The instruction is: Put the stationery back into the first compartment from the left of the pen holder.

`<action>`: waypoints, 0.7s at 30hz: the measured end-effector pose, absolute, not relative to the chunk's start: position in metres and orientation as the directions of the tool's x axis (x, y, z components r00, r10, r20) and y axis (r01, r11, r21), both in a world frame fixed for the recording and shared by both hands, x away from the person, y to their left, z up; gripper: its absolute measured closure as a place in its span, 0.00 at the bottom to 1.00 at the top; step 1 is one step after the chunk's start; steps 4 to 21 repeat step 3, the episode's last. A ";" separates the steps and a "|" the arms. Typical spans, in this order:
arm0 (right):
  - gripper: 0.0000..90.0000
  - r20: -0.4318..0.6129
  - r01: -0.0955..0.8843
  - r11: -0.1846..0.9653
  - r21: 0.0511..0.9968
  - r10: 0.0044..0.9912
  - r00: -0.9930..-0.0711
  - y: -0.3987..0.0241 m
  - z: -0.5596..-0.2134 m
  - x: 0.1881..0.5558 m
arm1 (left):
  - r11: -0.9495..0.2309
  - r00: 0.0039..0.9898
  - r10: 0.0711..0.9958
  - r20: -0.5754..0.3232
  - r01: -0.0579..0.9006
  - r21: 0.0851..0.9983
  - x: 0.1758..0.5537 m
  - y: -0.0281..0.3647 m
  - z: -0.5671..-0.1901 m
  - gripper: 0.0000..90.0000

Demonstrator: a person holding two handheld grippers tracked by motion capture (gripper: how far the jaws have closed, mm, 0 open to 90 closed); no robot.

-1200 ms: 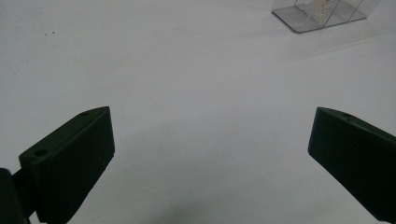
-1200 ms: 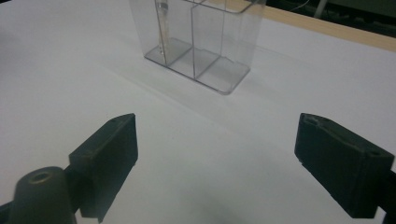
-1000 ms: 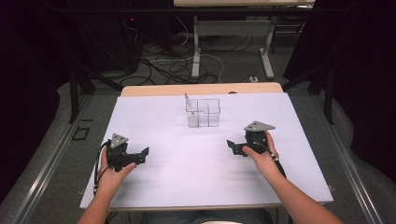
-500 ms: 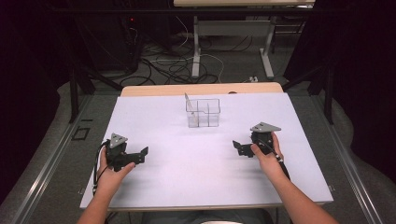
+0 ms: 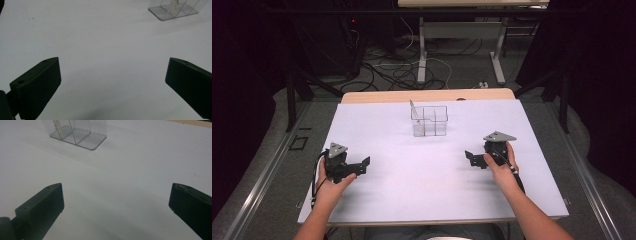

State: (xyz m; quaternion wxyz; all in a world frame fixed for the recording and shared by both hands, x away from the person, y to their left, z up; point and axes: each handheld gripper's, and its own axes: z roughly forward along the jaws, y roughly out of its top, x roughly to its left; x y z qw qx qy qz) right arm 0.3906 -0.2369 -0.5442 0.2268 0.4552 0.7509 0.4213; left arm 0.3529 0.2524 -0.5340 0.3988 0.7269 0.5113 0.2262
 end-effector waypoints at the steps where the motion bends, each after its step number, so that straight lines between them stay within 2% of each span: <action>1: 0.00 0.042 0.494 0.231 0.838 0.876 -0.481 -0.237 -0.544 0.391 | -0.154 0.375 0.923 -0.085 0.562 0.812 0.353 0.253 -0.534 0.00; 21: 0.00 0.035 0.496 0.237 0.835 0.877 -0.478 -0.238 -0.545 0.391 | -0.156 0.377 0.923 -0.084 0.562 0.812 0.354 0.252 -0.534 0.00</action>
